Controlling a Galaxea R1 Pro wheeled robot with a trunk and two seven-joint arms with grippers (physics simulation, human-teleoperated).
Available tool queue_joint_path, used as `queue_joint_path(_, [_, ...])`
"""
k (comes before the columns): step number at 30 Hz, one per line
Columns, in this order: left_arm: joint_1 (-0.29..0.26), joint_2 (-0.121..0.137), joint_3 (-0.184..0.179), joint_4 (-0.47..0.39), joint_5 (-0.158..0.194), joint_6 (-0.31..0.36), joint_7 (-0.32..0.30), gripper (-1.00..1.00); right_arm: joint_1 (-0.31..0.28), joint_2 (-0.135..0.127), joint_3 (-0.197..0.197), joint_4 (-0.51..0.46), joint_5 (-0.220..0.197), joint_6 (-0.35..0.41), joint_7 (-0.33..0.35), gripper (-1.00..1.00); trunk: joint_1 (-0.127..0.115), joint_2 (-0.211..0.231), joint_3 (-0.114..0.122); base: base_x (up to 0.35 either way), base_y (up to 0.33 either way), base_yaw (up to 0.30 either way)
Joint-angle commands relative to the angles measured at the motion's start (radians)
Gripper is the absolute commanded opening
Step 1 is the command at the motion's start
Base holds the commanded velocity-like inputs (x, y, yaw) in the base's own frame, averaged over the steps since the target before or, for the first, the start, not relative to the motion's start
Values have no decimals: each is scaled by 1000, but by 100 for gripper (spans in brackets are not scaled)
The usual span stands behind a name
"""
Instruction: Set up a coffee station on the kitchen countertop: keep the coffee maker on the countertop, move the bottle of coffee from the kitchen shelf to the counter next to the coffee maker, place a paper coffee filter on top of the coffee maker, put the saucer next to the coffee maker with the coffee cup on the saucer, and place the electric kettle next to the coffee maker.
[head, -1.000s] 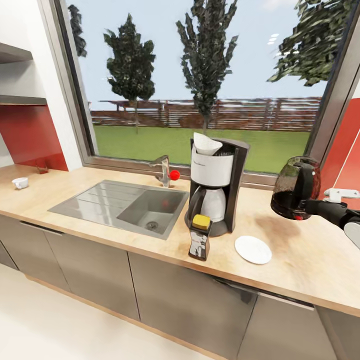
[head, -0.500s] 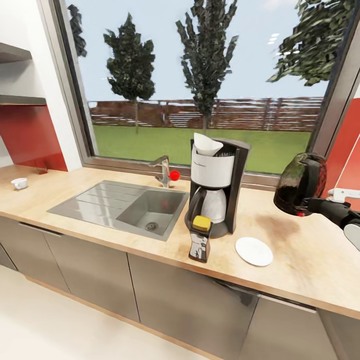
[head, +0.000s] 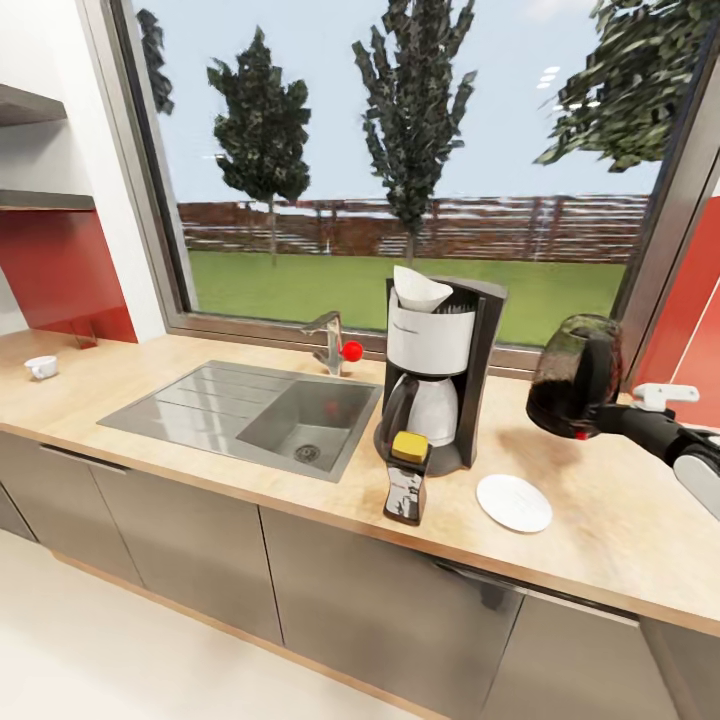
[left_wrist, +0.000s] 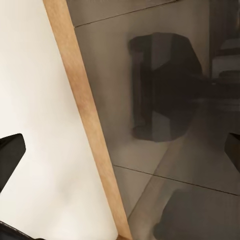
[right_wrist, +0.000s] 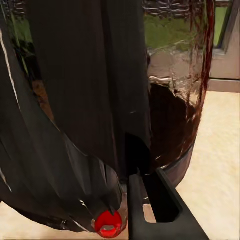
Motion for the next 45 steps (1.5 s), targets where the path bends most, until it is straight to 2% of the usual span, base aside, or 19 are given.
queue_joint_path(1, [0, 0, -8, -1, 10, 4, -2, 100, -2, -1, 4, -2, -7, 1, -8, -100, 0, -1, -1, 0, 1, 0])
queue_joint_path(13, [0, 0, -8, -1, 10, 4, -2, 100, -2, -2, 7, -2, -6, 1, -2, -100, 0, -1, -1, 0, 0, 0])
queue_joint_path(31, [0, 0, -8, -1, 10, 4, -2, 100, -2, 0, 13, 0, -8, 2, 106, -100, 0, -1, -1, 0, 0, 0])
queue_joint_path(45, [0, 0, -8, -1, 10, 4, -3, 100, -2, 0, 14, 1, -8, 4, 137, -100, 0, -1, -1, 0, 0, 0])
